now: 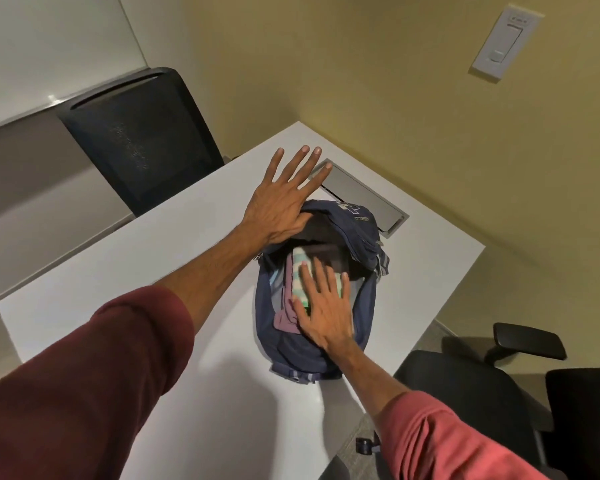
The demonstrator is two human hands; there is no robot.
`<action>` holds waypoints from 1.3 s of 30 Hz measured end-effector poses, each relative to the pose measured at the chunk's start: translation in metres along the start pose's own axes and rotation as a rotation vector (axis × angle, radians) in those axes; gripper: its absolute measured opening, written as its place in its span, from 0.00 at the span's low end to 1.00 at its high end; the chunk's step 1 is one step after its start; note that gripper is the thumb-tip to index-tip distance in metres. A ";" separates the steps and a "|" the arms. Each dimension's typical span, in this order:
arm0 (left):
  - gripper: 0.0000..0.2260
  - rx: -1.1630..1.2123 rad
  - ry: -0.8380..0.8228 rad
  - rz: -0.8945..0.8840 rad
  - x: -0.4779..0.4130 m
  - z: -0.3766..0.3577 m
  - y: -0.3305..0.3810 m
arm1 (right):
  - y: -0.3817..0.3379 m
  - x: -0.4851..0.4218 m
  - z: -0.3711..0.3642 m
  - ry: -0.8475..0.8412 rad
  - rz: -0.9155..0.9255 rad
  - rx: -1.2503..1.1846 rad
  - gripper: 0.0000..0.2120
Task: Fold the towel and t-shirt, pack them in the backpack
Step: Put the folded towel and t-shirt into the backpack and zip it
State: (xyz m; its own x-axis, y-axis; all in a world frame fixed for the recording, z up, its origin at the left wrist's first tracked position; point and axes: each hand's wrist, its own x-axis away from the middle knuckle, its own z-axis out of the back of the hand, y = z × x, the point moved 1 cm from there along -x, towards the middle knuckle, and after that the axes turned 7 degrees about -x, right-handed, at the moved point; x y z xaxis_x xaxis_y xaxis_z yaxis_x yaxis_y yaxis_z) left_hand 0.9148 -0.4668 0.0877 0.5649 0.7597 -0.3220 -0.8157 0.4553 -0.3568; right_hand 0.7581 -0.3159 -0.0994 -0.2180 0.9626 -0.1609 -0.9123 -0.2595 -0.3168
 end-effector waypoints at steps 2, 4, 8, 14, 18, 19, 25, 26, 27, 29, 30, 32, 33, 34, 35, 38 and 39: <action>0.41 0.000 -0.013 0.001 0.000 -0.002 0.000 | 0.003 0.006 -0.013 -0.047 0.039 -0.030 0.40; 0.41 0.006 -0.015 -0.004 0.000 -0.004 0.003 | 0.007 0.009 -0.023 -0.073 0.042 -0.027 0.43; 0.40 0.021 -0.030 -0.001 -0.001 -0.003 0.007 | 0.014 0.002 -0.032 -0.099 0.024 -0.014 0.41; 0.37 0.053 -0.019 -0.003 -0.002 -0.004 0.009 | 0.029 -0.019 -0.037 -0.099 -0.007 -0.027 0.41; 0.41 0.080 -0.032 -0.023 0.003 -0.001 0.016 | 0.034 -0.031 -0.032 -0.106 -0.017 -0.008 0.41; 0.41 0.084 -0.040 -0.027 0.004 -0.002 0.018 | 0.034 -0.029 -0.031 -0.110 -0.010 -0.006 0.41; 0.39 0.065 -0.059 -0.044 0.014 -0.006 0.025 | 0.028 -0.001 -0.028 -0.155 0.071 -0.003 0.50; 0.39 0.065 -0.070 -0.043 0.015 -0.006 0.026 | 0.028 0.002 -0.028 -0.175 0.085 0.011 0.51; 0.39 0.065 -0.078 -0.040 0.017 -0.005 0.027 | 0.029 0.005 -0.030 -0.192 0.085 0.023 0.53; 0.39 0.072 -0.097 -0.033 0.021 -0.005 0.030 | 0.029 0.005 -0.032 -0.220 0.062 0.036 0.55; 0.39 0.081 -0.106 -0.035 0.023 -0.003 0.031 | 0.027 0.005 -0.033 -0.236 0.050 0.040 0.55; 0.38 0.108 -0.117 -0.047 0.028 -0.001 0.033 | 0.023 0.004 -0.034 -0.258 0.048 0.049 0.55; 0.40 0.122 -0.125 -0.054 0.031 -0.001 0.034 | 0.022 0.005 -0.033 -0.261 0.053 0.047 0.53; 0.41 0.127 -0.137 -0.060 0.034 0.000 0.036 | 0.022 0.007 -0.031 -0.253 0.060 0.035 0.51; 0.40 0.124 -0.142 -0.065 0.037 0.000 0.037 | 0.022 0.008 -0.030 -0.241 0.065 0.019 0.48; 0.39 0.114 -0.146 -0.079 0.050 -0.007 0.047 | 0.020 0.015 -0.021 -0.207 0.049 0.003 0.37; 0.40 0.121 -0.152 -0.088 0.055 -0.010 0.050 | 0.017 0.019 -0.017 -0.198 0.038 0.000 0.34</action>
State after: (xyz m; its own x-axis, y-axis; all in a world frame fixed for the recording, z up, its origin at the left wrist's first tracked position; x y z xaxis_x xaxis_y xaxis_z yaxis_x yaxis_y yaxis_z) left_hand 0.9063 -0.4064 0.0436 0.6168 0.7717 -0.1546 -0.7782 0.5686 -0.2668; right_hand 0.7445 -0.3035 -0.1237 -0.3163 0.9485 0.0146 -0.9022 -0.2960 -0.3138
